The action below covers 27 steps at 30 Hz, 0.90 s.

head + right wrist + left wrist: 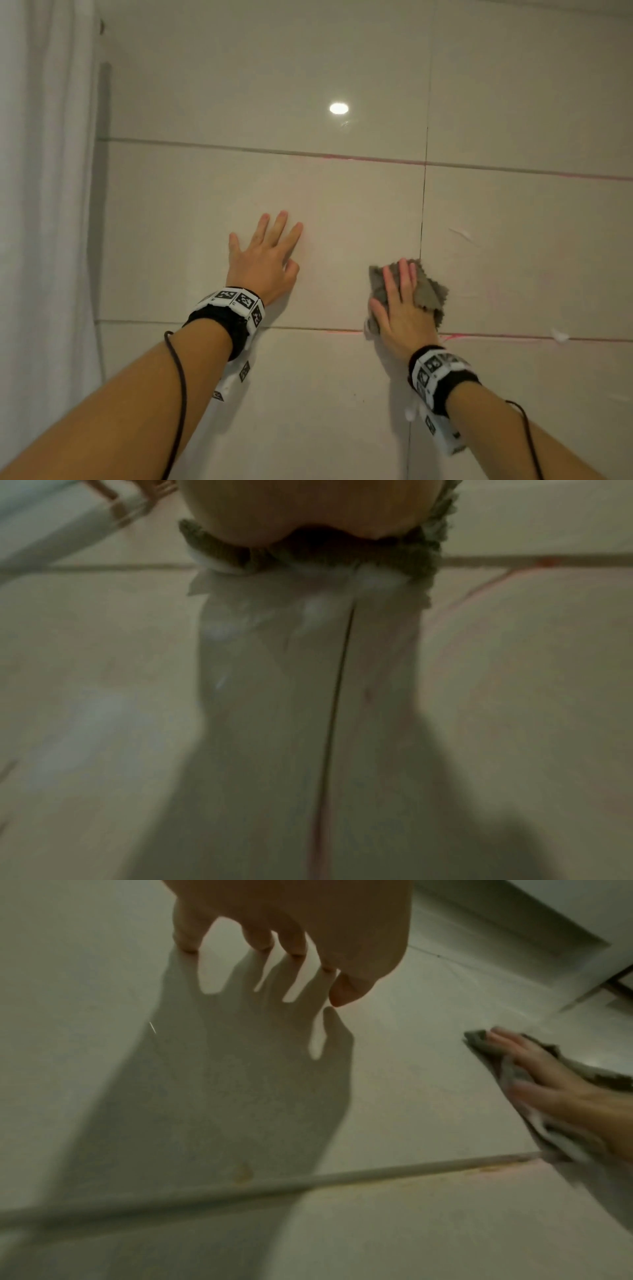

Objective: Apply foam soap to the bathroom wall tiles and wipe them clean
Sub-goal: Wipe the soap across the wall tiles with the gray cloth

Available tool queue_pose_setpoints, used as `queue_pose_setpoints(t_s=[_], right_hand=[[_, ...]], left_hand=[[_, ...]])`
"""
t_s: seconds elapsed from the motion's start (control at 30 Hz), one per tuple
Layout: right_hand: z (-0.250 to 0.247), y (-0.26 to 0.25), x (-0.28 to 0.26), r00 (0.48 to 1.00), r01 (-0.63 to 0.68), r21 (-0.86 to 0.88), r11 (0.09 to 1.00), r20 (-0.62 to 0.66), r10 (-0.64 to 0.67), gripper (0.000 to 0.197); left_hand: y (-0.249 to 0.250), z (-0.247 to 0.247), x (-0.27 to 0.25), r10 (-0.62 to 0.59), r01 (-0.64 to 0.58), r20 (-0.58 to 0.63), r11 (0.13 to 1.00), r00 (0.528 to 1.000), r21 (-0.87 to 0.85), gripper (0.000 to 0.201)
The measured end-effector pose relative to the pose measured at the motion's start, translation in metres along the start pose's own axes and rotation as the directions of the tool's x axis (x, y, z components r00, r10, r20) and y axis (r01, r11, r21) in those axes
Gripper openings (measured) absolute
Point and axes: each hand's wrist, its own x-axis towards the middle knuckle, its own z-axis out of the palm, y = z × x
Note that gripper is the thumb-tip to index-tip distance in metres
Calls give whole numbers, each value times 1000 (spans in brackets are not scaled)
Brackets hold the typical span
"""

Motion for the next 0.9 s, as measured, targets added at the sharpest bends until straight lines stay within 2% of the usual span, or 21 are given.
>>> queue_pose_setpoints(t_s=[0.07, 0.17, 0.3, 0.4, 0.47, 0.53, 0.67, 0.9], right_hand=[[-21, -12, 27, 992, -123, 134, 983, -25, 128, 67], [-39, -36, 74, 975, -191, 217, 957, -75, 211, 67], [-58, -77, 127, 986, -157, 204, 966, -32, 166, 67], [-75, -108, 157, 996, -80, 168, 983, -14, 84, 67], [-79, -124, 173, 1000, -14, 136, 991, -13, 16, 67], [-79, -138, 182, 999, 46, 94, 994, -7, -46, 67], [-66, -159, 180, 982, 187, 5, 982, -18, -187, 67], [-24, -168, 115, 952, 306, 5, 952, -11, -306, 66]], left_hand=[[-4, 0, 0, 12, -12, 6, 1000, 1000, 16, 71], [-13, 1, 0, 8, -9, 12, 1000, 1000, 15, 76], [-29, 1, -2, -59, 61, 32, 995, 998, -74, 98], [-33, -1, -2, -114, 118, 37, 983, 993, -142, 122], [-36, -2, -2, -141, 146, 36, 970, 989, -197, 131], [-40, -5, -5, -132, 137, 36, 963, 991, -232, 130], [-56, -17, -11, -78, 88, 49, 957, 996, -278, 110], [-58, -16, -20, -99, 98, 12, 953, 995, -287, 99]])
